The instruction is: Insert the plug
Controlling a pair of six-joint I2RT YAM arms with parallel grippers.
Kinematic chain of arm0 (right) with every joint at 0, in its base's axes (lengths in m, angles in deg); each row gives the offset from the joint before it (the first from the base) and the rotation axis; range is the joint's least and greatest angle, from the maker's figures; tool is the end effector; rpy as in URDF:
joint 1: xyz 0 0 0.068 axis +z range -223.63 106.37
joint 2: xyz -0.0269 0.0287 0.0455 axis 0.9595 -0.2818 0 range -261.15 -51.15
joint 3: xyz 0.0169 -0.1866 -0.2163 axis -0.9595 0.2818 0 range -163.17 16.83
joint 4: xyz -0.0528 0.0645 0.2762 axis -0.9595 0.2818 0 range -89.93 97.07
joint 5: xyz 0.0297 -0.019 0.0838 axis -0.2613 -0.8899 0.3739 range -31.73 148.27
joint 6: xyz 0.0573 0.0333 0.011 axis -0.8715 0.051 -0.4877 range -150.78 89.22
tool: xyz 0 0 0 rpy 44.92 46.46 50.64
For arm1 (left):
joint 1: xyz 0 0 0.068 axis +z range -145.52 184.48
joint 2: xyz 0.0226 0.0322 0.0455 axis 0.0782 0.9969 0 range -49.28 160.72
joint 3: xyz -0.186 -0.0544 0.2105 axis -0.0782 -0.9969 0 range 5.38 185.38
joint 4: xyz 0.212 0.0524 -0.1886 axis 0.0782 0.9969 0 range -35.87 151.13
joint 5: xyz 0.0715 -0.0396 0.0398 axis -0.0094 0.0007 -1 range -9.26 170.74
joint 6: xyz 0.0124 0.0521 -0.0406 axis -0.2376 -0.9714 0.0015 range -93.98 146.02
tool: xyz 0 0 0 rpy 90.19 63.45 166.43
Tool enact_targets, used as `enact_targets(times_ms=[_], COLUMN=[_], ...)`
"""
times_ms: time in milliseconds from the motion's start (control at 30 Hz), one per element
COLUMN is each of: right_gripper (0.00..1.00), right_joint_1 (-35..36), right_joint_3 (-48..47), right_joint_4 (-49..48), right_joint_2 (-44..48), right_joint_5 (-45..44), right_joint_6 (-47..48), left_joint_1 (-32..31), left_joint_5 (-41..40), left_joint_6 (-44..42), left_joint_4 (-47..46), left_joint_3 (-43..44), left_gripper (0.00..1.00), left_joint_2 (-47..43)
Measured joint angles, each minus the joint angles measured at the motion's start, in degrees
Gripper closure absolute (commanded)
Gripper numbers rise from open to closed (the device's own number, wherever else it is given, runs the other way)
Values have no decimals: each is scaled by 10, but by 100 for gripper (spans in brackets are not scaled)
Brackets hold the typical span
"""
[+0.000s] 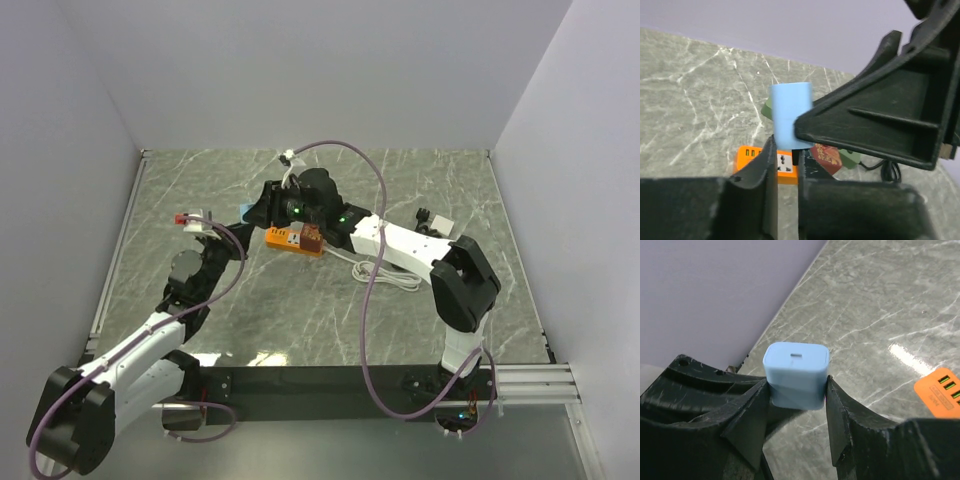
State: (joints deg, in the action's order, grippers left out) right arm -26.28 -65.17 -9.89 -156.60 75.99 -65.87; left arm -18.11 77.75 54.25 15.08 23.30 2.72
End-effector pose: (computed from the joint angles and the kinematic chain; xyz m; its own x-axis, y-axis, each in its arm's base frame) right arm 0.3203 0.3719 0.2981 -0.6474 0.1055 -0.7548 -0.6464 0.4486 0.6172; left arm 0.2193 -0.0883 0.2397 -0.0885 -0.4749 -0.8756 0.3335 0.8142 -0.4753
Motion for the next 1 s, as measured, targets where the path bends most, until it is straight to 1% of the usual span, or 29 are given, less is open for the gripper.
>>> enact_targets(times_ms=[67, 100, 133, 167, 233, 267, 300, 333, 400, 433, 500, 533, 667, 700, 733, 767, 867, 933, 1000], right_gripper=[100, 97, 92, 99, 100, 96, 87, 64, 50, 41, 34, 21, 18, 17, 13, 12, 11, 11, 12], right_joint_1=[-1, -1, -2, -2, -3, -4, -5, -6, -10, -12, -19, -24, -49, -62, -79, -94, -158, -184, -186], right_joint_3=[6, 7, 7, 7, 6, 6, 6, 6, 4, 4, 4, 8, 34, 40, 49, 55, 61, 34, -15], right_joint_4=[-5, -7, -7, -7, -8, -8, -8, -7, -6, -6, -2, 2, 34, 45, 50, 55, 68, 123, 194], right_joint_2=[5, 6, 6, 6, 6, 6, 6, 6, 6, 6, 7, 10, 44, 59, 77, 94, 147, 161, 152], right_joint_5=[1, 3, 7, 11, 26, 36, 46, 56, 75, 84, 103, 113, 149, 161, 176, 188, 268, 328, 378], right_joint_6=[8, 11, 16, 20, 31, 34, 37, 40, 47, 50, 56, 63, 106, 122, 141, 154, 235, 316, 399], left_joint_1=[1, 1, 1, 1, 2, 2, 2, 2, 2, 2, 3, 4, 15, 17, 18, 18, 19, 20, 20], left_joint_5=[3, 4, 6, 7, 14, 17, 21, 25, 31, 33, 37, 40, 59, 66, 75, 82, 133, 186, 245], left_joint_6=[-1, -6, -11, -15, -23, -28, -32, -36, -42, -44, -47, -48, -52, -54, -58, -61, -78, -89, -96], left_joint_4=[4, 4, 8, 8, 9, 9, 9, 9, 13, 15, 19, 21, 25, 26, 31, 34, 42, 42, 37], left_joint_3=[0, 0, -1, -2, -8, -12, -17, -21, -24, -24, -23, -21, -12, -10, -9, -8, -7, -7, -7], left_gripper=[99, 99, 99, 99, 99, 99, 99, 99, 99, 99, 100, 99, 99, 99, 99, 99, 99, 99, 99], left_joint_2=[-1, -2, -6, -10, -20, -28, -35, -43, -52, -54, -54, -53, -44, -42, -41, -41, -41, -41, -40])
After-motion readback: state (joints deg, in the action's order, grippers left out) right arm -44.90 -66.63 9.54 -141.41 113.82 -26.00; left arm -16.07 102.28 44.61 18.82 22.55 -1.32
